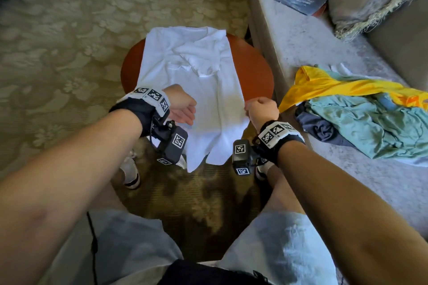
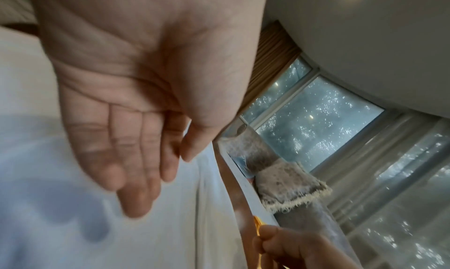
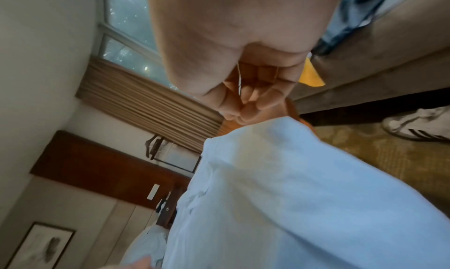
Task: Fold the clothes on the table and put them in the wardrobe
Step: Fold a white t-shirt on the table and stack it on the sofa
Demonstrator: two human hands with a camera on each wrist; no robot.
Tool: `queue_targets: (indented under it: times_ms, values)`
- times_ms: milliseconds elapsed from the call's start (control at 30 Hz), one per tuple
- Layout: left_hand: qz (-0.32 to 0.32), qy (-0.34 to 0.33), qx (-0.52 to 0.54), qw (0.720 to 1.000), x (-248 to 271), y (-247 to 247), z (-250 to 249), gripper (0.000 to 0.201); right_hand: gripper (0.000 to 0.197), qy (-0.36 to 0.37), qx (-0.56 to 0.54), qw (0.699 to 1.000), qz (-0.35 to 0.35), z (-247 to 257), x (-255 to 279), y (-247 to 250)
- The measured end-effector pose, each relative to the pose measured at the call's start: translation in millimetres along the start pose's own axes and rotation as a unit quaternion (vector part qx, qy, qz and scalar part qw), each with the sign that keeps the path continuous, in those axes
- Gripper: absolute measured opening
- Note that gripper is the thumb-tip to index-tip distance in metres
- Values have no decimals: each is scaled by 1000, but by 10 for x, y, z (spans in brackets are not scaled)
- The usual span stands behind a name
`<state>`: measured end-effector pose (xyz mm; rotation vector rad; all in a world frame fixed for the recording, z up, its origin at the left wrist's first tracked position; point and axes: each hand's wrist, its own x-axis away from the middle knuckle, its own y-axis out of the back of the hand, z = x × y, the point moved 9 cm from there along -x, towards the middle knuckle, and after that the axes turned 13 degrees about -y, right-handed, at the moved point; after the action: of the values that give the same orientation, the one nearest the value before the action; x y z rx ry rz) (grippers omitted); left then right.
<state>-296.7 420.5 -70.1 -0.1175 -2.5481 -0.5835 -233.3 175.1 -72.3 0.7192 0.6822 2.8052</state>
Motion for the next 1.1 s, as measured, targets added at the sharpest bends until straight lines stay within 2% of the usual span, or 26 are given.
queue_targets:
  times_ms: [100,200,267,333,400,533,600,700,767,833,867,967,1033,1100]
  values:
    - [-71,-8,27,997,-94,421,-51,20,19,30,23,999,11,296,-40,-237]
    - [-90,12,62,994,-147,612,-49,26,15,36,39,998,18,571,-127,-469]
    - [-111,11,73,991,-221,737,-81,25,20,34,47,998,26,759,-214,-598]
    - [-158,3,72,985,-342,939,-125,13,25,36,60,997,21,961,-364,-671]
    - [-207,-8,79,975,-455,1146,-155,15,25,37,82,996,18,1135,-549,-718]
    - [-290,-8,22,957,-890,1704,-119,8,24,15,166,986,25,1398,-1055,-858]
    - [-307,6,10,952,-1035,1894,-182,22,35,8,178,984,24,1512,-1363,-940]
    - [-311,17,-15,950,-1335,2095,-260,36,42,12,203,979,23,1699,-1749,-1145]
    - [-326,26,-21,945,-1626,2216,-194,44,56,18,213,977,24,1815,-1963,-1325]
    - [-344,28,-17,938,-1867,2287,-126,47,72,23,205,978,23,1870,-2173,-1499]
    - [-349,27,-19,937,-1961,2307,-113,46,73,30,205,978,21,1887,-2280,-1575]
    - [-340,27,-39,939,-2172,2397,-106,39,60,21,192,981,14,1946,-2425,-1676]
    - [-327,34,-52,943,-2301,2469,-88,46,39,5,198,980,20,1977,-2523,-1671]
    - [-328,34,-52,943,-2407,2545,-94,56,32,9,209,977,36,2024,-2620,-1674]
